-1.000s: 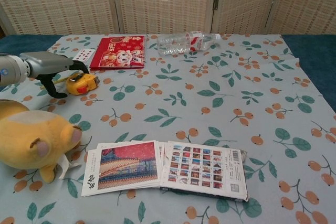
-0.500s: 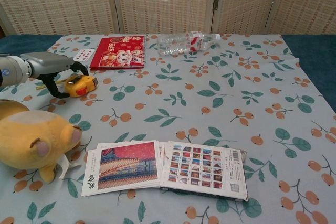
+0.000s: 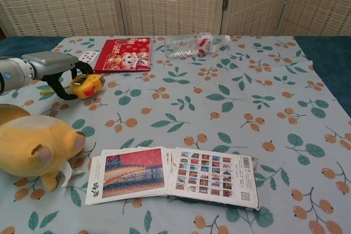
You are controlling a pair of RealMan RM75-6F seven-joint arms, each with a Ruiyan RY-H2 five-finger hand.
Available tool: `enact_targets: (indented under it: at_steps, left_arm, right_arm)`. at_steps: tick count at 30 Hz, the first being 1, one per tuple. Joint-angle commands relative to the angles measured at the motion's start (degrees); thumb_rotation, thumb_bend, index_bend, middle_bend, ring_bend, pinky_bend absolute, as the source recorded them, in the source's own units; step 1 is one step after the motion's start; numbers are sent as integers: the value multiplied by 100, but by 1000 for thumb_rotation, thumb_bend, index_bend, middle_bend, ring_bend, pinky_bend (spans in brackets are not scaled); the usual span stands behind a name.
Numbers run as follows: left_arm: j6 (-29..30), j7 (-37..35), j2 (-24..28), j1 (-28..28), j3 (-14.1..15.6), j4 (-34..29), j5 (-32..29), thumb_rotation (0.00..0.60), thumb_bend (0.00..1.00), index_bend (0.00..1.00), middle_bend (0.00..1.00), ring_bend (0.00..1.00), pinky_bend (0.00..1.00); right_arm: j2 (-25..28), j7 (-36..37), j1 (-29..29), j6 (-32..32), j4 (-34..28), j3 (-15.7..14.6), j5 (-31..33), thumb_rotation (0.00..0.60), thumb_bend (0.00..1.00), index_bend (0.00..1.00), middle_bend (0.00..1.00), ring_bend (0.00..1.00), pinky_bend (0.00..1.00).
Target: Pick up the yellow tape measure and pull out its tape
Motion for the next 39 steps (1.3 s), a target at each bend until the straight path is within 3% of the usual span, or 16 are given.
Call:
enact_targets:
  at_steps: [1, 6, 11, 19, 31, 39]
  left_arm:
    - [354, -174, 80, 89, -56, -279, 91, 600, 406, 532, 433, 413, 102]
    - [885, -72, 323, 211, -128, -1046, 181, 600, 408, 536, 447, 423, 103]
    - [1147, 473, 604, 247, -224, -2064, 133, 600, 409, 536, 451, 427, 106]
    - [1339, 1452, 845, 182, -412, -3503, -84, 600, 409, 537, 458, 435, 108]
    - [1426, 2128, 803, 71, -591, -4230, -498, 600, 409, 544, 466, 441, 110]
    - [1467, 2286, 650, -29, -638, -4403, -612, 600, 410, 548, 470, 445, 111]
  right_arm:
    - [40, 63, 43, -58, -78, -15, -67, 600, 395, 116, 125, 119, 0]
    - [220, 313, 214, -258, -434, -30, -289, 600, 395, 157, 135, 116, 0]
    - [150, 320, 516, -527, -704, 62, -428, 600, 394, 307, 70, 83, 0]
    - [-4, 73, 1122, -1228, -1154, 304, -208, 600, 394, 335, 1, 27, 0]
    - [-611, -498, 2061, -2345, -1205, 652, 704, 600, 395, 335, 0, 29, 0]
    - [-1081, -947, 2581, -2637, -1095, 913, 1281, 600, 395, 344, 0, 21, 0]
